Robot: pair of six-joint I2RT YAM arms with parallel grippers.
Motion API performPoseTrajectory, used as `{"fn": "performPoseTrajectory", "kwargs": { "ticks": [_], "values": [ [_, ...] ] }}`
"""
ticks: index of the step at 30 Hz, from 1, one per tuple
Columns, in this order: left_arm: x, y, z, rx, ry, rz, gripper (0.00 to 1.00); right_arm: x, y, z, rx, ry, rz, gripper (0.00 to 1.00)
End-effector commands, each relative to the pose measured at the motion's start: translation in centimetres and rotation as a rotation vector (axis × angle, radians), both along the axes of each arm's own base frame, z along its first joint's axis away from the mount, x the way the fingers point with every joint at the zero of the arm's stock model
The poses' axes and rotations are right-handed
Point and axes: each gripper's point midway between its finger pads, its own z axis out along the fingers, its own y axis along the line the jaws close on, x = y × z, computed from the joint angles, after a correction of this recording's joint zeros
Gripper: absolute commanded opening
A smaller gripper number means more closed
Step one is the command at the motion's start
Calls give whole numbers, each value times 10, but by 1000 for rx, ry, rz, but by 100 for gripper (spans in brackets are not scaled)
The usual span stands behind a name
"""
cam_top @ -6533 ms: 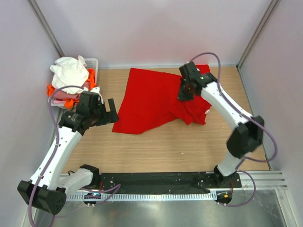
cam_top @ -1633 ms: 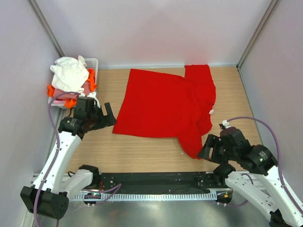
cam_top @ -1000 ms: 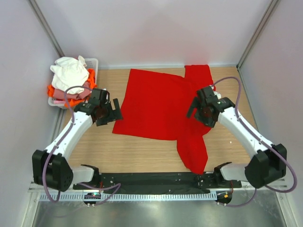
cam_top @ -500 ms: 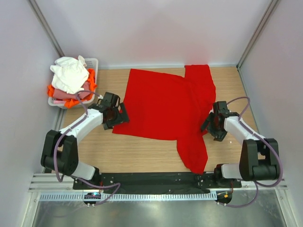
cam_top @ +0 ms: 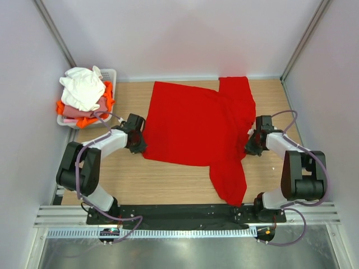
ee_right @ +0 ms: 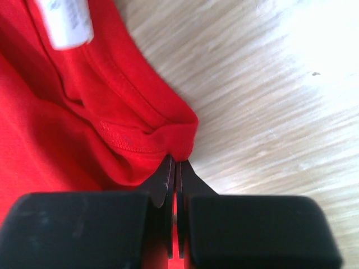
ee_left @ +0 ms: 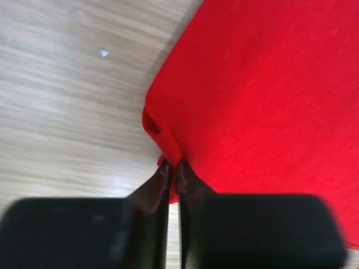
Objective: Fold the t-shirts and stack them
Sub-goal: Flatten the tshirt out
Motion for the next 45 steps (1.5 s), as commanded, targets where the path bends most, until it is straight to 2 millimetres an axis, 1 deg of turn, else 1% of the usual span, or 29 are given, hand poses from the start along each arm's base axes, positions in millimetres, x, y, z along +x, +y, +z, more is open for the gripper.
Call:
{"fn": "performPoseTrajectory", "kwargs": {
  "ticks": [1, 5, 6, 9, 14, 17, 20, 21, 23, 24, 25, 27, 28, 29, 30, 31, 33, 34, 35, 36, 37, 38, 39, 40, 41, 42, 43, 44, 45],
  "values": [
    [8, -3, -7, -7, -17, 3, 0, 13, -4, -2, -6, -28, 16, 1],
    [6, 0, 0, -2, -27, 13, 0, 18, -28, 9, -85, -11, -7, 1],
    [5, 1, 2, -2, -25, 16, 0, 18, -41, 13, -117, -8, -27, 1],
    [-5, 11, 13, -8, -29, 57, 0, 11, -69, 17, -177, -6, -128, 1],
    [-29, 31, 20, 10, -35, 124, 0, 8, -100, 19, -237, 47, -223, 1],
    [-36, 35, 23, 5, -56, 138, 0, 8, -102, 13, -212, 43, -238, 1],
    [-44, 36, 19, 9, -36, 137, 0, 26, -101, 9, -181, 36, -213, 3],
    [-45, 36, 18, 6, -32, 135, 0, 32, -96, 10, -150, 28, -195, 23],
    [-51, 33, 16, -11, -15, 129, 1, 47, -90, 10, -111, 21, -162, 50],
    [-53, 32, 16, -20, -12, 127, 6, 52, -85, 11, -84, 14, -139, 71],
    [-57, 32, 15, -28, -7, 125, 26, 55, -82, 11, -66, 16, -127, 76],
    [-61, 29, 23, -55, -30, 119, 44, 56, -82, 24, -99, 15, -117, 80],
    [-61, 30, 28, -57, -46, 116, 59, 53, -91, 31, -160, 10, -137, 82],
    [-61, 31, 41, -61, -84, 116, 64, 48, -93, 38, -189, 10, -147, 84],
    [-59, 36, 49, -38, -114, 121, 70, 49, -95, 59, -221, -44, -156, 86],
    [-52, 38, 63, -32, -157, 122, 81, 49, -97, 70, -242, -70, -168, 87],
    [-41, 41, 85, -23, -234, 121, 89, 55, -95, 92, -257, -133, -167, 89],
    [-30, 40, 102, -17, -280, 106, 97, 61, -85, 103, -253, -170, -138, 89],
    [-19, 37, 110, -24, -316, 98, 100, 73, -74, 114, -229, -216, -105, 89],
    [-10, 34, 110, -22, -317, 86, 100, 82, -64, 118, -202, -239, -71, 89],
    [2, 25, 120, -54, -342, 54, 100, 97, -46, 118, -168, -254, -6, 89],
    [16, 18, 127, -77, -374, 48, 100, 114, -22, 121, -65, -303, 76, 90],
    [26, 11, 115, -86, -335, 40, 100, 125, -6, 118, -3, -309, 128, 90],
    [39, 4, 122, -112, -358, 31, 100, 147, 2, 133, 22, -356, 157, 90],
    [54, -6, 123, -150, -376, 25, 100, 158, 12, 106, 36, -288, 188, 90],
    [63, -11, 120, -166, -375, 22, 100, 168, 13, 101, 26, -274, 193, 90],
    [82, -19, 111, -177, -376, 13, 100, 189, 14, 114, 17, -305, 197, 90],
    [90, -23, 106, -181, -367, 9, 100, 199, 16, 83, 26, -240, 197, 90],
    [98, -26, 101, -180, -358, 8, 99, 209, 17, 78, 31, -234, 197, 90]
  ]
}}
